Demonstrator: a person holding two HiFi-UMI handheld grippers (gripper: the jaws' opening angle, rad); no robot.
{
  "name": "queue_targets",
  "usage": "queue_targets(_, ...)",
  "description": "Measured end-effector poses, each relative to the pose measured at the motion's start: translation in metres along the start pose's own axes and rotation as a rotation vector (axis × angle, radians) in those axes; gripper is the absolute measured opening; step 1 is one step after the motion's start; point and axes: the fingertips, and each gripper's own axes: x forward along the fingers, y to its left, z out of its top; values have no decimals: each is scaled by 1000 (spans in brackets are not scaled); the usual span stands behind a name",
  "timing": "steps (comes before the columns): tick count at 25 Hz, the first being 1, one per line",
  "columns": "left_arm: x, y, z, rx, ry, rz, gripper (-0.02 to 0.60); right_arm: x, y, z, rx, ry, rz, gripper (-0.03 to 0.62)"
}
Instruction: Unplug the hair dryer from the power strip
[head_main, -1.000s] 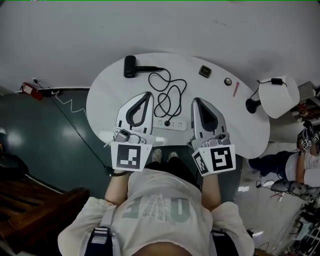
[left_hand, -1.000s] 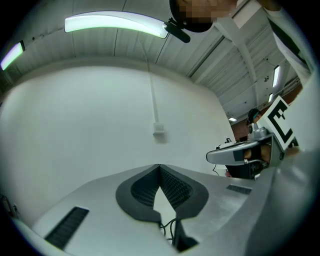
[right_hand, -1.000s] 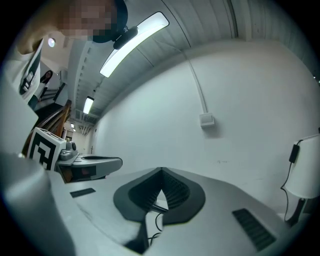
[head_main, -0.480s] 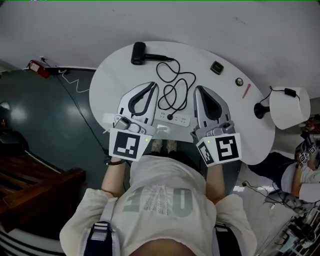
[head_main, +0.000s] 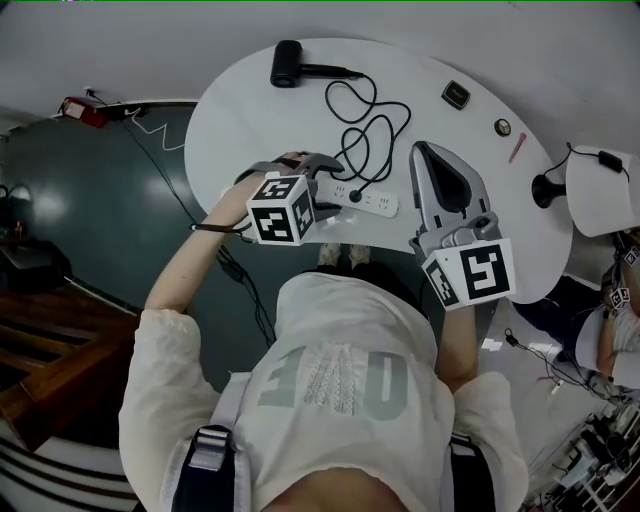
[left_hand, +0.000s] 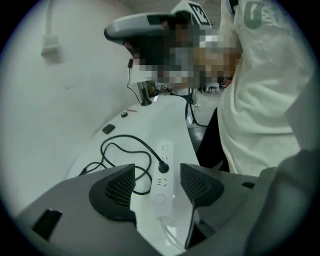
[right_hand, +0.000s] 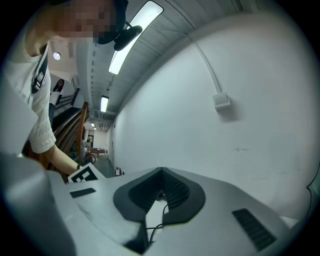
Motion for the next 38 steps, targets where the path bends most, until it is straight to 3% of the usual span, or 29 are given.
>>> queue_targets(3,34,-14,-26,24,73,-87,270,-1,2,-14,0,43,2,3)
queue_targets(9,71,-16,-63,82,215,-155,273,-3,3,-41,20,128,0,3)
queue_targets(15,92,-16,-77,99,274,-171,272,0,3,-66,37,159,30,3)
queue_targets(19,93,-16,-76,89,279,-189,268,2,5,-74,-8,171,54,3)
queue_targets(22,94,-18,-75,85,281,-189,268,5,12,-74,-39,123,106,3)
queue_targets(23,94,-19,-75,83,281,-189,268,6,16,-76,-49,99,135,85)
queue_targets(24,94,-20,-75,81,280,-188,267,6,20,-85,-58,97,164,253)
queue_targets(25,94,-19,-76,80,281,-187,267,5,23,-101,-59,125,185,279)
queue_targets(28,94,-17,-76,82,290,-184,267,1,33,-167,9,274,203,279)
queue_targets(31,95,-16,-78,86,298,-185,267,5,49,-214,46,348,229,279)
queue_targets(36,96,-13,-77,87,305,-178,267,28,67,-238,36,384,266,275)
queue_targets(38,96,-14,-76,84,304,-179,267,34,70,-245,2,418,277,231)
